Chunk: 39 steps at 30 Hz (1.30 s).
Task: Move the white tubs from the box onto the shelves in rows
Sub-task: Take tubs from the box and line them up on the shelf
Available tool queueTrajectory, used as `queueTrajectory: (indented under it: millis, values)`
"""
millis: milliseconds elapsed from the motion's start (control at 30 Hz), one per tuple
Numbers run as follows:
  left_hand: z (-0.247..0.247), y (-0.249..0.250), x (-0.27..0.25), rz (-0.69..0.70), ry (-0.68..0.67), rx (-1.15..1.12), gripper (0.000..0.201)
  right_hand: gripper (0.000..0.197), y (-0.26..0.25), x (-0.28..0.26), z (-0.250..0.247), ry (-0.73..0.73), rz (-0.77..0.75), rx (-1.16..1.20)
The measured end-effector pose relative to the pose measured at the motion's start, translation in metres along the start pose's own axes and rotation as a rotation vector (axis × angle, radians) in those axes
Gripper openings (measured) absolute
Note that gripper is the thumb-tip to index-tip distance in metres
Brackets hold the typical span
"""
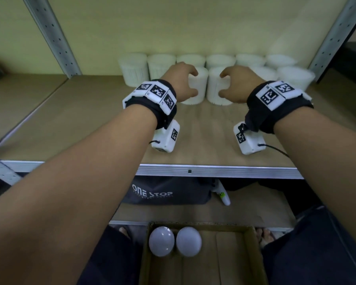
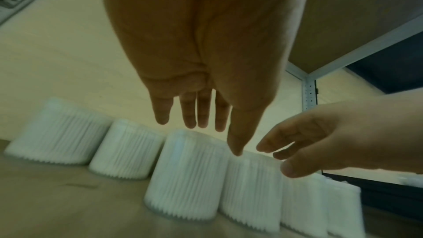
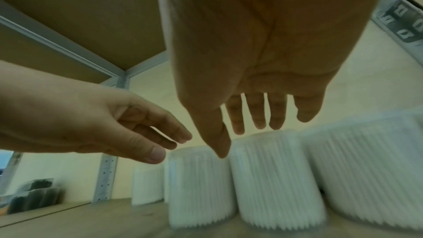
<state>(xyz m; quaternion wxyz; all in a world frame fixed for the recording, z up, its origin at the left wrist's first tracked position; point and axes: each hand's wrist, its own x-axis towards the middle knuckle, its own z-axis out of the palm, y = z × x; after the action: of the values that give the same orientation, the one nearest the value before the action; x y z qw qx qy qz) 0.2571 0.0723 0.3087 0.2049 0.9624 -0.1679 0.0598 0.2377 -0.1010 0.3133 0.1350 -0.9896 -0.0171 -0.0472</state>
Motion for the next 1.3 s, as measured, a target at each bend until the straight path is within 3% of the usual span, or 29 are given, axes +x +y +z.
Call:
queueTrajectory:
  millis: [333,567,800,1067,1300]
  values:
    - [-0.005,0.005,-0.104,-0.026,-0.039,-0.024,0.054,0.048,-0.024,-0.098,0.024,0.005,-0.116,0.109]
    - [0.004,-0.014,-0.187,-0.08,-0.154,-0.018,0.048,0.033,-0.039,-0.16,0.051,-0.022,-0.124,0.159]
    - [0.032,-0.026,-0.238,-0.049,-0.158,-0.037,0.039,0.022,-0.046,-0.203,0.092,-0.173,-0.155,0.178]
    - [0.112,-0.058,-0.246,-0.187,-0.719,0.078,0.057,0.032,-0.042,-0.199,0.182,-0.546,-0.064,0.034]
    - [0.187,-0.089,-0.247,-0.314,-0.921,0.077,0.058,0.042,-0.024,-0.214,0.269,-0.769,-0.036,-0.142]
